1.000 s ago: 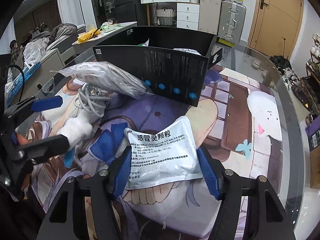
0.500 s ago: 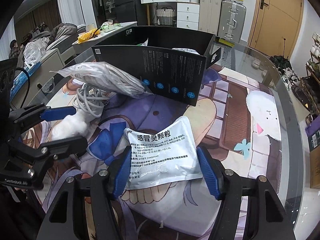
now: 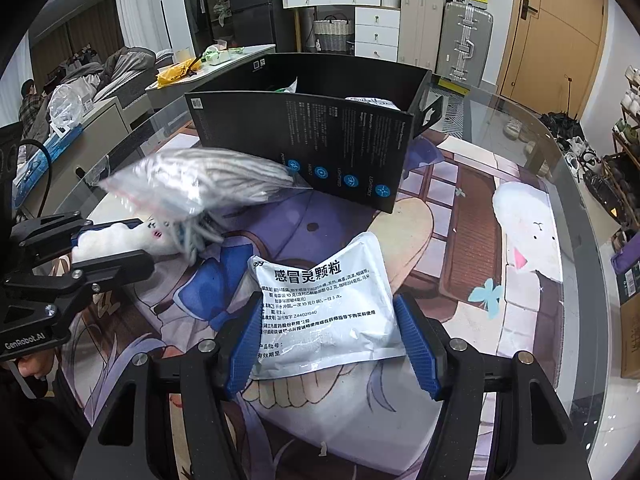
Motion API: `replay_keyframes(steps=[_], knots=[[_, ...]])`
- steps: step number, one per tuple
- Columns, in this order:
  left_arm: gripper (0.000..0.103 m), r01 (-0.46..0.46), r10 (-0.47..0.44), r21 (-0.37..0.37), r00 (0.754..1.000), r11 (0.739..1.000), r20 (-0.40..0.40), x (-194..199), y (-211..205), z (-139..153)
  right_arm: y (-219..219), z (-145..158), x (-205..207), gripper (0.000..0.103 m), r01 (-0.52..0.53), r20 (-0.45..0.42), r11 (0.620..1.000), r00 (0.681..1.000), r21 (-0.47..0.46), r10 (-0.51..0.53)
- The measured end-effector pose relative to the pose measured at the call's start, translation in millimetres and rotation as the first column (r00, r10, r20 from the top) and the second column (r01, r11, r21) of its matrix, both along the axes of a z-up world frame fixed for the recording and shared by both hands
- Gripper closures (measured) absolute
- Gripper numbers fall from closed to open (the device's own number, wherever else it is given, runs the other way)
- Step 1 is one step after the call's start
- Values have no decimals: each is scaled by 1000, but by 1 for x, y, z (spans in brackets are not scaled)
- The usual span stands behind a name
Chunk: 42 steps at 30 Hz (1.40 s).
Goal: Organize soft objects
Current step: 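Lift the packet and plush toy and carry both over the black box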
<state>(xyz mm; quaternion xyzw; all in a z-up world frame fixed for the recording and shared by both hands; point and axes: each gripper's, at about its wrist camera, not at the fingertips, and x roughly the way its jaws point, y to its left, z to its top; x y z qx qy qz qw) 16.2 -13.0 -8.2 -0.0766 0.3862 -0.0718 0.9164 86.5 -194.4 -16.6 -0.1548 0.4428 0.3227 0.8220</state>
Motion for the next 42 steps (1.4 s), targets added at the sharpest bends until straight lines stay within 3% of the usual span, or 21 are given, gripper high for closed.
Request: replay_keyframes(steps=[10, 27, 42], knots=[[70, -13, 13, -10, 998, 1000, 56, -11, 7, 19, -5, 9, -2, 39, -14, -6, 998, 1000, 54, 15], [70, -84, 84, -6, 989, 996, 122, -31, 25, 40, -17, 35, -11, 39, -4, 61, 996, 998, 91, -2], [70, -100, 100, -8, 975, 995, 199, -20, 31, 55, -21, 62, -22, 39, -8, 134, 987, 991, 161, -14]])
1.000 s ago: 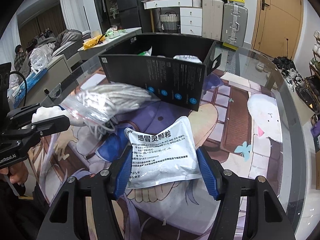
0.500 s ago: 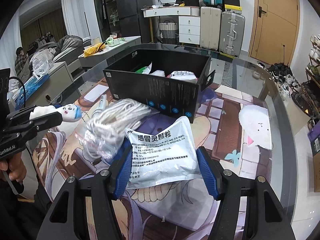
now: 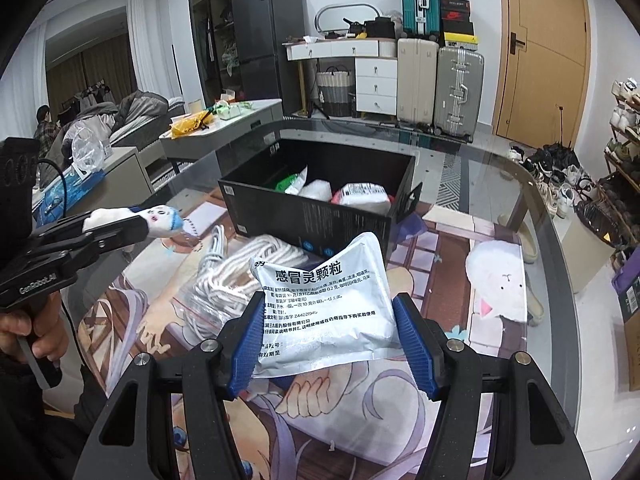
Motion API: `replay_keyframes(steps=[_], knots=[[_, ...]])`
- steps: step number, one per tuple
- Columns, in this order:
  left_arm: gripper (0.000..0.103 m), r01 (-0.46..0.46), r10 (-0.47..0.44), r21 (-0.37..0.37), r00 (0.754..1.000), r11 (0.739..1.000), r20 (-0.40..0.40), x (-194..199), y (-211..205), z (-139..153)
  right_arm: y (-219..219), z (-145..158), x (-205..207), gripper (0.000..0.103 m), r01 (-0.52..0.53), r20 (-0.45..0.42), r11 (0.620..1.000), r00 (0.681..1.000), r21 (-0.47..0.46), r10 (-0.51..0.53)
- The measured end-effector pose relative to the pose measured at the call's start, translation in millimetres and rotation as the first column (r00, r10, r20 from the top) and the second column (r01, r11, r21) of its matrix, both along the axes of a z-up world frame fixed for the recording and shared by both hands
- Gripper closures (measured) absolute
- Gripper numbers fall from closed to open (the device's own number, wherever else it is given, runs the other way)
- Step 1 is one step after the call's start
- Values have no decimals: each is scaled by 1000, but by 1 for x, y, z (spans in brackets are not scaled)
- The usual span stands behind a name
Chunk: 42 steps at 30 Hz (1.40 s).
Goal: Organize soft objects
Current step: 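Lift the packet and plush toy and carry both over the black box, then lower both items into the box and open both tools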
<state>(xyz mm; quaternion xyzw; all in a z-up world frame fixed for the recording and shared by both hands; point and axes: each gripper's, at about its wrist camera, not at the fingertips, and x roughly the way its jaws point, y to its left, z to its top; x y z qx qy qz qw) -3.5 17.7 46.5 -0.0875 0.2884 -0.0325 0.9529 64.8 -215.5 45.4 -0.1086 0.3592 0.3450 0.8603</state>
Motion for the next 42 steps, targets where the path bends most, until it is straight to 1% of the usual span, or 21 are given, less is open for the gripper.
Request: replay_keyframes(steps=[6, 13, 23, 31, 42], knots=[[70, 9, -9, 3, 999, 1000, 32, 12, -4, 9, 2, 5, 0, 39, 4, 17, 1000, 1000, 22, -5], [70, 30, -31, 27, 999, 999, 43, 33, -7, 14, 9, 9, 9, 39, 18, 19, 998, 1000, 58, -19], [70, 46, -47, 24, 996, 999, 74, 56, -6, 25, 23, 27, 30, 39, 27, 42, 997, 999, 67, -30], [70, 41, -42, 17, 995, 999, 88, 72, 1, 31, 31, 42, 51, 39, 35, 53, 997, 998, 70, -39], [70, 43, -45, 25, 995, 999, 90, 101, 3, 29, 45, 44, 81, 39, 10, 54, 998, 998, 60, -13]])
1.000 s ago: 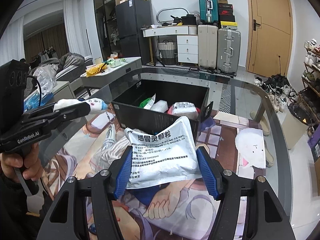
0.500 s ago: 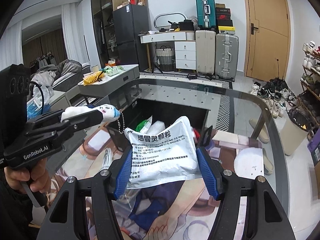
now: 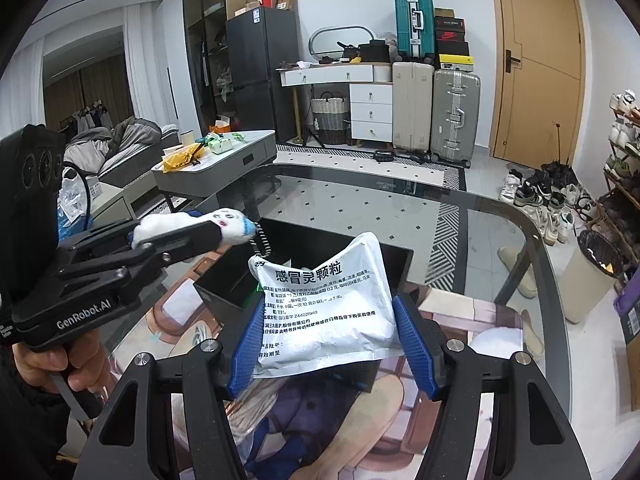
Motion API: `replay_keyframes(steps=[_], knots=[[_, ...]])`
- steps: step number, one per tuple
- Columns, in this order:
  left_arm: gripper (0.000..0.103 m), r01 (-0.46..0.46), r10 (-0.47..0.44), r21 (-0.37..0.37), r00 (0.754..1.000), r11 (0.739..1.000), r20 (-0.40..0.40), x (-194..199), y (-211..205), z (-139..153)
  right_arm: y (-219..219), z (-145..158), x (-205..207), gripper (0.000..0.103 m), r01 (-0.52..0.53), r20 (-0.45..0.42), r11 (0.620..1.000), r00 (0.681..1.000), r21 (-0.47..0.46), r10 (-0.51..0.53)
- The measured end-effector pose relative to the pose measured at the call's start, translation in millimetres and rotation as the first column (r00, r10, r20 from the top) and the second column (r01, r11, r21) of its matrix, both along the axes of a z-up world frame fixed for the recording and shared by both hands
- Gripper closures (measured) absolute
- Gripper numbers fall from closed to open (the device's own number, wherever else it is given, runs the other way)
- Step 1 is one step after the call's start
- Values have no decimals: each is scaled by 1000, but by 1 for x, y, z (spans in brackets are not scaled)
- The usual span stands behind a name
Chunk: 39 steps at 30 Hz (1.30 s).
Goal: Organize soft objects
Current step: 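Lower both items into the box and open both tools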
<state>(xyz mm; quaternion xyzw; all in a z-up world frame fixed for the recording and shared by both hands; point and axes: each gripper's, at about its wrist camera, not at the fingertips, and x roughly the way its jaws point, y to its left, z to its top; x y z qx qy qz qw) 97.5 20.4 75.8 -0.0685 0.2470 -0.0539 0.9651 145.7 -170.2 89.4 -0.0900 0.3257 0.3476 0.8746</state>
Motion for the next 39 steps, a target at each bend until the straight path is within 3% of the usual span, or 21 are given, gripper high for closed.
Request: replay_keyframes(steps=[21, 39], knots=[[70, -8, 8, -13, 999, 1000, -33, 52, 2, -25, 48, -37, 61, 39, -64, 6, 983, 998, -170, 66], [70, -10, 9, -10, 999, 1000, -45, 60, -2, -37, 67, -57, 69, 39, -127, -1, 957, 991, -259, 131]])
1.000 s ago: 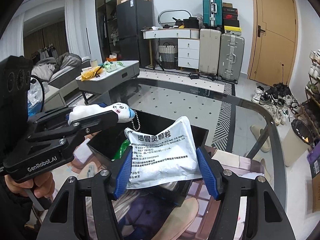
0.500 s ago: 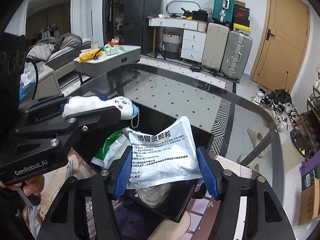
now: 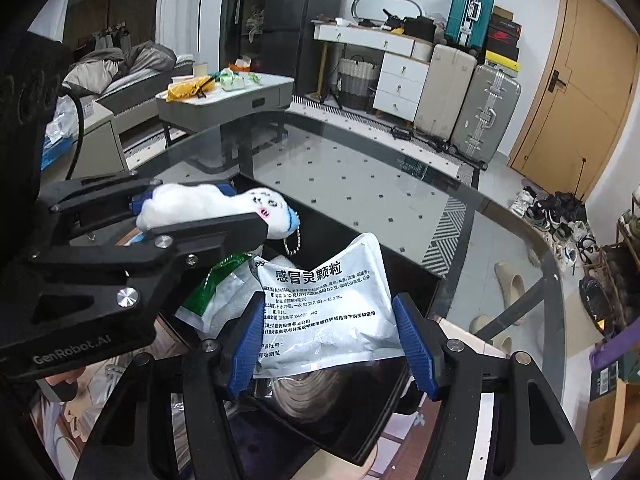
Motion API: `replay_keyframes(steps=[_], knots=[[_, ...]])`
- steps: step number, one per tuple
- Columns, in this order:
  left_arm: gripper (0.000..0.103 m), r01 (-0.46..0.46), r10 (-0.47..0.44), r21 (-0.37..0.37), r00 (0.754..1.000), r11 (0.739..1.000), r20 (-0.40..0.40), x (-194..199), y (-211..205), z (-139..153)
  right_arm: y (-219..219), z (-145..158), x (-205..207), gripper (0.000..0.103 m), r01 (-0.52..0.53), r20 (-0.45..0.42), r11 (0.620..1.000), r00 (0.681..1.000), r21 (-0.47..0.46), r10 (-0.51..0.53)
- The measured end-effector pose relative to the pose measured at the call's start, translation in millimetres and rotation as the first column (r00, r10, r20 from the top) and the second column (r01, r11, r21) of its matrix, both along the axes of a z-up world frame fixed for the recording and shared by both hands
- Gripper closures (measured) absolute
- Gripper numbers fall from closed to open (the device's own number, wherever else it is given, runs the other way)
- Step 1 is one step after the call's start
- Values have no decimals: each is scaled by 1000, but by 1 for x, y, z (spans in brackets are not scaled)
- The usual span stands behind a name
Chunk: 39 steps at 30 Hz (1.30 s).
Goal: Organize soft objects
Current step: 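Lower both items into the box and open both tools, then move the right tool to the bagged white rope while the left tool approaches the grey cable coil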
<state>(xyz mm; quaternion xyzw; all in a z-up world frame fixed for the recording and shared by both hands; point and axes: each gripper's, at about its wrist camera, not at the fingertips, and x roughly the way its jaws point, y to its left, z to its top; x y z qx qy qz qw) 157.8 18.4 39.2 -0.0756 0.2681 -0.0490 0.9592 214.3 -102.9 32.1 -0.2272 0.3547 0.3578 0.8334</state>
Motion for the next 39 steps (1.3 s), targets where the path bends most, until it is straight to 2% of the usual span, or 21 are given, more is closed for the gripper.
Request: replay_keyframes(steps=[6, 9, 11, 12, 14, 16, 17, 19, 22, 32, 39], knots=[[70, 7, -7, 1, 1000, 1000, -12, 2, -1, -2, -3, -5, 9, 39, 17, -8, 1000, 1000, 6, -17], [70, 10, -10, 1, 1000, 1000, -21, 4, -3, -4, -4, -3, 7, 31, 4, 9, 1000, 1000, 13, -4], [69, 17, -17, 8, 1000, 1000, -24, 4, -5, -4, -8, 1, 3, 17, 5, 29, 999, 1000, 36, -6], [69, 22, -22, 11, 999, 1000, -27, 4, -5, -3, -12, 5, 1, 15, 13, 44, 999, 999, 49, -16], [60, 31, -31, 9, 999, 999, -35, 4, -6, -3, -17, 8, -3, 11, 32, 81, 999, 996, 42, -35], [38, 31, -30, 17, 999, 999, -44, 1, -7, -1, -24, 10, -9, 8, 53, 113, 998, 992, 44, -57], [35, 28, -27, 24, 999, 999, -43, 0, -8, 1, -28, 11, -10, 6, 66, 108, 997, 992, 46, -70], [14, 12, -10, 45, 999, 999, -39, -6, -8, 4, -36, 11, -13, 6, 93, 95, 995, 991, 48, -97], [0, -7, 8, 50, 1000, 999, -15, -19, -6, 10, -49, 11, -20, 3, 123, 73, 990, 989, 66, -128], [0, -61, 65, 119, 998, 991, -26, -58, -1, 14, -82, 19, -45, 1, 272, -61, 945, 962, 180, -266], [0, -108, 116, 121, 992, 987, -55, -87, 9, 10, -87, 25, -74, 1, 299, -60, 920, 954, 252, -294]])
